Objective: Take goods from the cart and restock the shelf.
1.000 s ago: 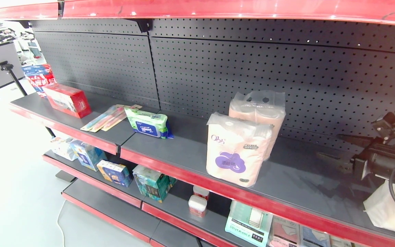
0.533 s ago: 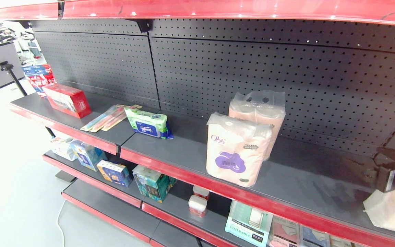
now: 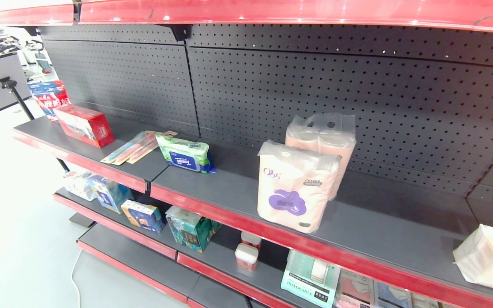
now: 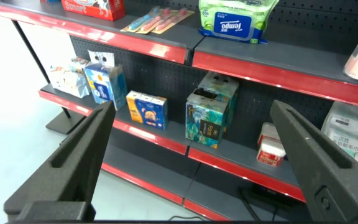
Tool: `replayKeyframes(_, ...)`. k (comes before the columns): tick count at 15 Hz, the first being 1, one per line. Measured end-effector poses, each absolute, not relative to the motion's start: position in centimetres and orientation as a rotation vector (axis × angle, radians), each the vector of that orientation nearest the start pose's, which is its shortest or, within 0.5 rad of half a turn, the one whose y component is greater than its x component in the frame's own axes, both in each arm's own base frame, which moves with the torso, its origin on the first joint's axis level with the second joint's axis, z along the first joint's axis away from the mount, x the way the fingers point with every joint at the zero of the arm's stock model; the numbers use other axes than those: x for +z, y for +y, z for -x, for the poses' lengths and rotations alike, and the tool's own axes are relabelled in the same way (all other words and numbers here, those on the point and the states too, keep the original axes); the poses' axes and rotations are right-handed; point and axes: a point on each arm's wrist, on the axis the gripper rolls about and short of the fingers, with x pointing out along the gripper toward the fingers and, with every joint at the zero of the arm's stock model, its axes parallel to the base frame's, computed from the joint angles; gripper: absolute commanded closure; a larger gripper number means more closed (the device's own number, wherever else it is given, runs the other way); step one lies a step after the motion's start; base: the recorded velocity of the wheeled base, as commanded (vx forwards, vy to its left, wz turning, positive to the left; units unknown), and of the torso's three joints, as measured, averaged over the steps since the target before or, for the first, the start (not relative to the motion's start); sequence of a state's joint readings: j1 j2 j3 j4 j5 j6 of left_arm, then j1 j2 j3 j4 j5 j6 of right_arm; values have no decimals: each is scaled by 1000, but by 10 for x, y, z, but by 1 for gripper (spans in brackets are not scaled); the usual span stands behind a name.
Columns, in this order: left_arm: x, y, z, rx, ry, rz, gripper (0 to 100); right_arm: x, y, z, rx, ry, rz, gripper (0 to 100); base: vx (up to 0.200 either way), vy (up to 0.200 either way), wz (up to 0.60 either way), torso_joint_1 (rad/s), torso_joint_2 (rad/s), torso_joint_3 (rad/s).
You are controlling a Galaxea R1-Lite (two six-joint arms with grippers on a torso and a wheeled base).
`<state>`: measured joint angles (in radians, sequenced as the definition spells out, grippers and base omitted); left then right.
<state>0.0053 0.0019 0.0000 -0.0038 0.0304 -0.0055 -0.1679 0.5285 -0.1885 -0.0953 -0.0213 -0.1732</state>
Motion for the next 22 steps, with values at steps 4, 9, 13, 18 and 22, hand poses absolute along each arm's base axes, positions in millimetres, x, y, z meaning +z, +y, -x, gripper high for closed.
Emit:
replayKeyframes(4, 76, 1, 23, 37, -2, 6, 0, 133, 1, 0, -128, 147, 73, 0, 0, 0, 0, 0, 0, 0)
replayKeyframes(9, 76, 1, 23, 36, -2, 6, 0, 84, 3, 13, -134, 111, 22, 0, 0, 0, 0, 0, 0, 0)
replayKeyframes(13, 76, 1, 23, 36, -2, 5, 0, 78, 2, 15, -173, 101, -14, 0, 0, 0, 0, 0, 0, 0)
replayKeyframes(18, 76, 0, 23, 33, -2, -3, 0, 77, 0, 18, 15, 64, -2, 0, 0, 0, 0, 0, 0, 0)
replayKeyframes(22, 76, 0, 23, 33, -2, -3, 0, 75, -1, 22, -33, 12, -6, 0, 0, 0, 0, 0, 0, 0)
